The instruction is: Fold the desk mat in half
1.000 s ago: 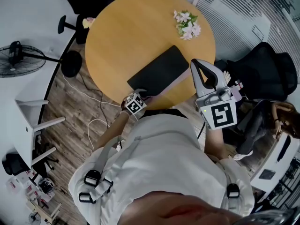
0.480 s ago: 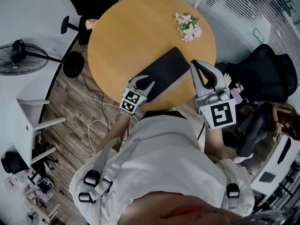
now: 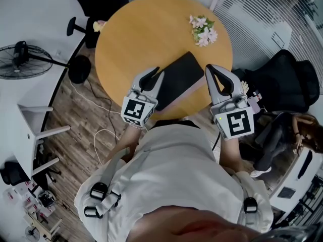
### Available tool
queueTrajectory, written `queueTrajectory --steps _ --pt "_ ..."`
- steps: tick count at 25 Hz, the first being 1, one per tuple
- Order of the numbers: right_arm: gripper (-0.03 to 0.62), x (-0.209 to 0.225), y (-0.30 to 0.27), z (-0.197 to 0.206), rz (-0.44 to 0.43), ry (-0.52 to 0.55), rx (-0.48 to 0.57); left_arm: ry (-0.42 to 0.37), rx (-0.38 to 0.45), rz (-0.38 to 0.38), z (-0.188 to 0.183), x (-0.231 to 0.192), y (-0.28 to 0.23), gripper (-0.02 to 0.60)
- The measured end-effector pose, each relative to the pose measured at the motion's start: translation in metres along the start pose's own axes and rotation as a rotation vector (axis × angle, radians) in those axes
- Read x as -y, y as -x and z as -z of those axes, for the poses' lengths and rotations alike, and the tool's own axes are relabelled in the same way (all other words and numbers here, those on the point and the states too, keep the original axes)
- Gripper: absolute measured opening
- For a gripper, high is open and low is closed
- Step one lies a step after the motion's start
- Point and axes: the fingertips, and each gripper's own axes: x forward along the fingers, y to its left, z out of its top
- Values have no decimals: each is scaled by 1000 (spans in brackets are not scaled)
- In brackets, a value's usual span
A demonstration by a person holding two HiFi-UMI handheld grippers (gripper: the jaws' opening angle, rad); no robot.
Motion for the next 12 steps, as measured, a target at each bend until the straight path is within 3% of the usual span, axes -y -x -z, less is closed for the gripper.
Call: queueTrajectory --steps 6,12 --pt "5 1 -4 -2 -22 -16 26 18 111 -25 -53 1 1 26" --pt "5 -2 -6 -6 -36 -16 33 14 157 -49 -92 1 8 6"
